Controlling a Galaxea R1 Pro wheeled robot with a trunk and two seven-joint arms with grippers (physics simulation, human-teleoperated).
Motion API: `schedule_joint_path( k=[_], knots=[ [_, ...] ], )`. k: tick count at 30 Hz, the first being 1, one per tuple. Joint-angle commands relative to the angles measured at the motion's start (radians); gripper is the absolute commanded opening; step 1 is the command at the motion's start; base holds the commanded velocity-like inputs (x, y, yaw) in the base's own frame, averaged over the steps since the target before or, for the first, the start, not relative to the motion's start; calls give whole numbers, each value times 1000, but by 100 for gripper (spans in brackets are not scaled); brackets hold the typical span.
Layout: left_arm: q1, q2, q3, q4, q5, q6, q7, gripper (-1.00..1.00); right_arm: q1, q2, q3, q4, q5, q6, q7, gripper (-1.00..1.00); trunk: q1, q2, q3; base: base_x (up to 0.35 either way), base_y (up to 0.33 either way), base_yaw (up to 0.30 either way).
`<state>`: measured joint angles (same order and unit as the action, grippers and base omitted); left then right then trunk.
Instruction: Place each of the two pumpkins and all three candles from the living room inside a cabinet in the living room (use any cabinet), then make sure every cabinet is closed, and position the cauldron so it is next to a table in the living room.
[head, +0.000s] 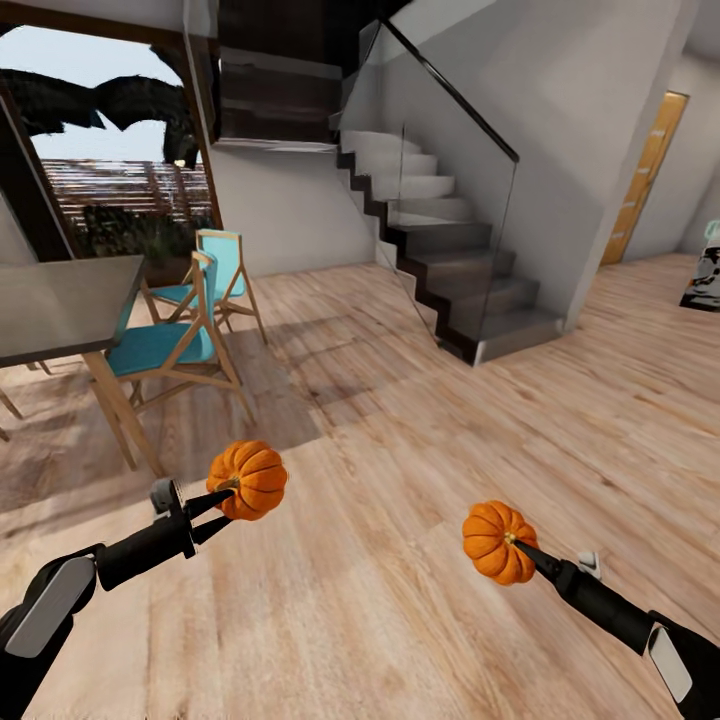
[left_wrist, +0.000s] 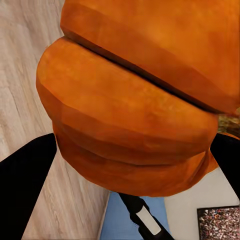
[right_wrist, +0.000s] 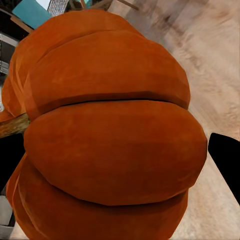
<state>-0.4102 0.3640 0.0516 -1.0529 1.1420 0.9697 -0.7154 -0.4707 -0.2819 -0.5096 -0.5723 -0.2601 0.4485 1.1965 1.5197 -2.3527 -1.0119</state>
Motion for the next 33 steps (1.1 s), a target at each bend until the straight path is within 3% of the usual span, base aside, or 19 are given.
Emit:
schedule_joint_path(
  k=[1, 5, 19, 33],
  knots=[
    [-1, 0, 1, 1, -1, 4, -4, -100, 0, 0, -1, 0, -3, 9, 1, -100, -4, 7, 2, 0, 0, 250],
    [-1, 1, 1, 5, -1, 4, -4, -100, 0, 1, -1, -1, -3, 6, 1, -100, -19, 35, 11, 0, 0, 256],
    [1, 0, 15, 42, -2, 3, -4, -100, 0, 1, -1, 0, -2, 4, -12, -100, -19, 35, 4, 0, 14, 269],
    [1, 0, 17, 48, -2, 4, -4, -100, 0, 3, -1, -2, -2, 1, -15, -100, -19, 35, -2, 0, 276, 270]
  ],
)
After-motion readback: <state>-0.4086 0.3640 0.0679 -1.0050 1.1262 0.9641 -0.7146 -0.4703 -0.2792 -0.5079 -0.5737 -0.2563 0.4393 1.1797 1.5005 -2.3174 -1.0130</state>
